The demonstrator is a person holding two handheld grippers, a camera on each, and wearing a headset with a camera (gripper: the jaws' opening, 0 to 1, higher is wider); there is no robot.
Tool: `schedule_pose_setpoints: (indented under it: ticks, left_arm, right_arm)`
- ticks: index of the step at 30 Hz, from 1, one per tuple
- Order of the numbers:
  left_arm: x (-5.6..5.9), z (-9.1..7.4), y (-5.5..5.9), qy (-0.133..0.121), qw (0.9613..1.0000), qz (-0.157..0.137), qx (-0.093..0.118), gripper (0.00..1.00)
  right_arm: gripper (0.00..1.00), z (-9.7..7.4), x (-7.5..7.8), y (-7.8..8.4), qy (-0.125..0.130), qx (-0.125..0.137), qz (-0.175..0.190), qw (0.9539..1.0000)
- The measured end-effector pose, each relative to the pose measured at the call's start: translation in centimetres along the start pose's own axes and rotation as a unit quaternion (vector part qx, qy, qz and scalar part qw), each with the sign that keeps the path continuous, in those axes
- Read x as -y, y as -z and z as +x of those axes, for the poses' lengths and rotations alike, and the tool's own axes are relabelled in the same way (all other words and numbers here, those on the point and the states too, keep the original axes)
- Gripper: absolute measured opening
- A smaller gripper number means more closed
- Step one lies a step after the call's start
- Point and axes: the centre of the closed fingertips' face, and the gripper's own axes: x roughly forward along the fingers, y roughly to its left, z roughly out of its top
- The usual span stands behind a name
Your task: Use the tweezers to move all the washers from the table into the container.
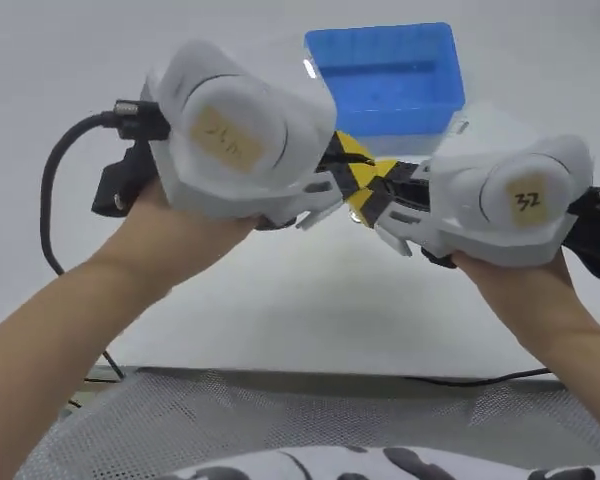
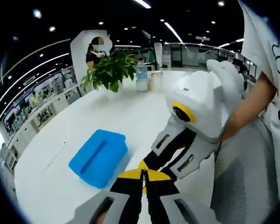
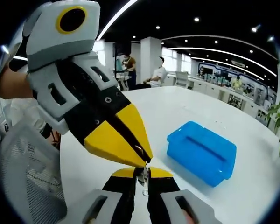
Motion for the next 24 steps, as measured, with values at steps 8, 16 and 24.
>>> schedule_pose_setpoints:
  ticks: [8, 16, 24]
  left_arm:
    - [-0.6, 0.3, 0.5, 0.034, 0.9994, -0.008, -0.003, 0.00]
    - [-0.2, 0.9, 0.9, 0.033, 0.9994, 0.004, -0.010, 0.00]
    - [-0.5, 1.0, 1.0, 0.026, 0.9996, 0.001, -0.012, 0.00]
  right_arm:
    - [0.06, 0.2, 0.6, 0.8, -0.002, -0.014, -0.002, 0.9999]
    - [0.06, 0.4, 0.5, 1.5, -0.006, -0.023, 0.000, 0.9997]
    - [0.06, 0.7, 0.7, 1.5, -0.004, -0.023, 0.001, 0.9997]
